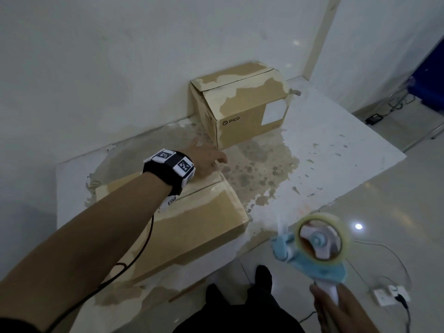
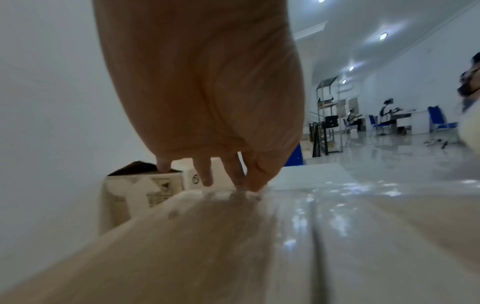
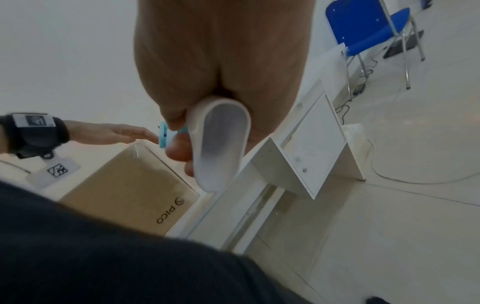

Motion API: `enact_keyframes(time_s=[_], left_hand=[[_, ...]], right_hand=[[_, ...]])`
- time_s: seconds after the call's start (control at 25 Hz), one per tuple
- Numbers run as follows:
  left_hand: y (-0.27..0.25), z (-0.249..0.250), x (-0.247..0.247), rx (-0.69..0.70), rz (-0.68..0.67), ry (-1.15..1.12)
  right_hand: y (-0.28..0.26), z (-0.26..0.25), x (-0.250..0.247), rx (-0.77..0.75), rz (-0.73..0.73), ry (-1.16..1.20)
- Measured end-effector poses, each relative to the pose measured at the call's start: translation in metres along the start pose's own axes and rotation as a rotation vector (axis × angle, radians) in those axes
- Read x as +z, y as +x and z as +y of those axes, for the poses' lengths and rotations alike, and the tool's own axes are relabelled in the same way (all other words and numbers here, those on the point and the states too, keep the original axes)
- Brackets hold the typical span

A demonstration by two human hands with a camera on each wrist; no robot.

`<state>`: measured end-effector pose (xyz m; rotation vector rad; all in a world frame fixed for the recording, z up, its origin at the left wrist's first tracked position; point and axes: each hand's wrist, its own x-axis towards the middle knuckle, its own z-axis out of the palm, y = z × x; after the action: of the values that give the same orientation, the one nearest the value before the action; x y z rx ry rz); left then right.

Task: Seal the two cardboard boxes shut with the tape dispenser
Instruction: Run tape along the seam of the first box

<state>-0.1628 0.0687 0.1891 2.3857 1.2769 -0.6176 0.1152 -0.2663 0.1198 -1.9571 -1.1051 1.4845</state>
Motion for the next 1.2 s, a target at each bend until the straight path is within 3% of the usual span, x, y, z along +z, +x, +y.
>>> enact_keyframes(time_s=[0.12, 0.24, 0.48, 0.72, 0.96, 1.04, 1.12, 1.2], left_hand=[[-0.016, 0.033, 0.02, 0.195, 0.007, -0.002], [-0.032, 0.058, 0.057, 0.349, -0.026, 0.146], [-0.033, 0.071, 0.056, 0.296, -0.115, 0.185], [-0.053, 0.09, 0.098, 0.457, 0.264, 0.252], [-0.048, 0.109, 0.126, 0.331, 0.391, 0.467], [-0.05, 0.116, 0.13, 0.315, 0.409, 0.442], [-0.051, 0.12, 0.132, 0.287, 0.511, 0.347], [-0.052, 0.122, 0.131, 0.162, 0.607, 0.258]], right_hand=[[0.019, -0.031, -0.013, -0.098, 0.05, 0.016], [0.036, -0.043, -0.014, -0.199, 0.032, -0.017], [0.052, -0.058, -0.019, -0.233, 0.058, 0.055], [0.058, -0.07, -0.026, -0.216, 0.059, 0.061], [0.073, -0.078, -0.039, -0.211, 0.007, 0.016], [0.077, -0.083, -0.045, -0.219, -0.008, 0.013], [0.083, -0.088, -0.05, -0.225, -0.022, 0.006], [0.089, -0.093, -0.054, -0.23, -0.035, -0.019]])
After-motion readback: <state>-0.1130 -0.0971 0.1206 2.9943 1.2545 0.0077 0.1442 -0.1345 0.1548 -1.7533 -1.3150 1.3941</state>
